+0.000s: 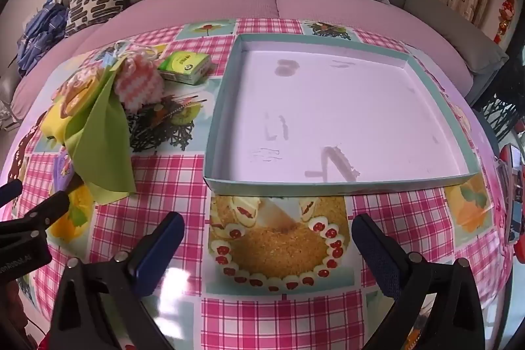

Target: Organize soft objects

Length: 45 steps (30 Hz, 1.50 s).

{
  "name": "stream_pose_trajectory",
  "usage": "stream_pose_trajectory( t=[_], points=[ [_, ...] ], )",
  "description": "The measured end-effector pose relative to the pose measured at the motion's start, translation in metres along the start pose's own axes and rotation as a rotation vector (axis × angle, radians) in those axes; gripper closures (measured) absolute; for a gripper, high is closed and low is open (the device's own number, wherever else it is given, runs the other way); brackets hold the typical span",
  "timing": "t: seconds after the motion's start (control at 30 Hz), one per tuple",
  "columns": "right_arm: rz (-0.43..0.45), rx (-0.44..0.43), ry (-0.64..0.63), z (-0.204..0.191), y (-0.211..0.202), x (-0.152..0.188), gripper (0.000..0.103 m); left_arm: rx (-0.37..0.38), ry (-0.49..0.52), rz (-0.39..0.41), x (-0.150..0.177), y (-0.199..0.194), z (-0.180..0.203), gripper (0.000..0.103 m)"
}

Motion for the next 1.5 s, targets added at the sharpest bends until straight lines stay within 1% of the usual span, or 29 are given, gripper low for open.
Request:
stream_pose_trajectory(
  t=[0.27, 0.3, 0.37, 1.5],
  points=[
    [0.001, -0.006, 0.004, -0.0016, 0.0006, 0.0004, 0.000, -0.015, -0.008, -0.001, 0.0052, 0.0018, 0.0020, 0.000],
    [0.000, -0.007, 0.004, -0.0021, 0.0007, 0.0005, 0.000, 0.000, -0.010, -0.014, 0.0032, 0.0037, -0.0033, 0.000],
    [-0.001, -0.008, 0.004, -0.0020, 0.0016, 0.0010, 0.000, -0.002, -0.003, -0.019, 0.0031, 0.0052, -0.0037, 0.000],
    [0.005, -0.006, 0.004, -0.0007, -0.0026, -0.0002, 0.000, 0.001, -0.012, -0.010, -0.0006, 0.0004, -0.0017, 0.000]
  ],
)
Point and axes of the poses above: each gripper's, at about its wrist camera, not at the fingertips, and y roughly the way its jaws point, z to its right, x to its underside, the point moved 5 cm from there along y, roughly the way its jaws point, and after that the axes turned 5 degrees about -y, right-handed, at the moved point
